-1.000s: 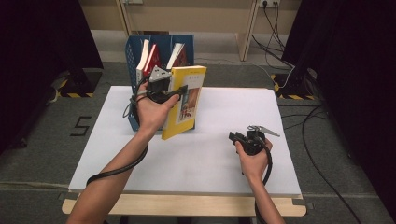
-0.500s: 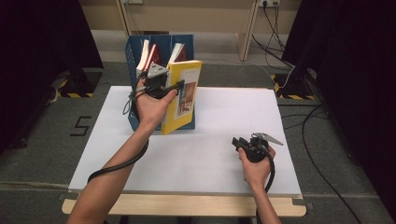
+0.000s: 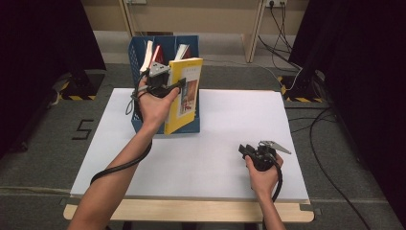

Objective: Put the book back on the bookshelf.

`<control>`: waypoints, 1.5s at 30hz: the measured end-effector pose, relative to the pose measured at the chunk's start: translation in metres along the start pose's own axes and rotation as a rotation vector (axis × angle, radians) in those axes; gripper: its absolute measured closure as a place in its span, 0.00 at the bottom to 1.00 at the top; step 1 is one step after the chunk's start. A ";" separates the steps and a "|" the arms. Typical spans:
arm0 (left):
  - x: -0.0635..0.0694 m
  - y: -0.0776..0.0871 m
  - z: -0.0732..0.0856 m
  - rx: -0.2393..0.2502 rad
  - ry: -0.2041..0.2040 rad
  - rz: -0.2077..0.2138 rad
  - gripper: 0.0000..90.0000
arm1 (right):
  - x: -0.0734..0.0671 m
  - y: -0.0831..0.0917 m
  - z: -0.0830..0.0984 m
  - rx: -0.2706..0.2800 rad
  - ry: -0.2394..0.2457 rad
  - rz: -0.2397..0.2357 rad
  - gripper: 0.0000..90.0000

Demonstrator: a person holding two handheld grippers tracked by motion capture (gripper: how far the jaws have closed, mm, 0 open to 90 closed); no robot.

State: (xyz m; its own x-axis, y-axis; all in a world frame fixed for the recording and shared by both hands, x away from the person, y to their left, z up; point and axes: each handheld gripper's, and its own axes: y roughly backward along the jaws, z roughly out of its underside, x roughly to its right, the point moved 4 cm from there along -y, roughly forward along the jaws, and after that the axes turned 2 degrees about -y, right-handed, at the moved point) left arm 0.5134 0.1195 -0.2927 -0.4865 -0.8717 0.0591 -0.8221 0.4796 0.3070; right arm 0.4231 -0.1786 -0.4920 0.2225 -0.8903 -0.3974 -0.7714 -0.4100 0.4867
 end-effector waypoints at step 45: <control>-0.020 -0.045 0.001 0.016 0.017 -0.139 0.84 | 0.002 0.000 0.004 0.005 0.000 0.000 0.72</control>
State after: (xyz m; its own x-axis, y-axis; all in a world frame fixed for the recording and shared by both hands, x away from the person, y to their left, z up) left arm 0.5595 0.1153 -0.3088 -0.3629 -0.9312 0.0332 -0.8857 0.3558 0.2983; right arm 0.4210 -0.1801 -0.4960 0.2223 -0.8905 -0.3970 -0.7742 -0.4087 0.4832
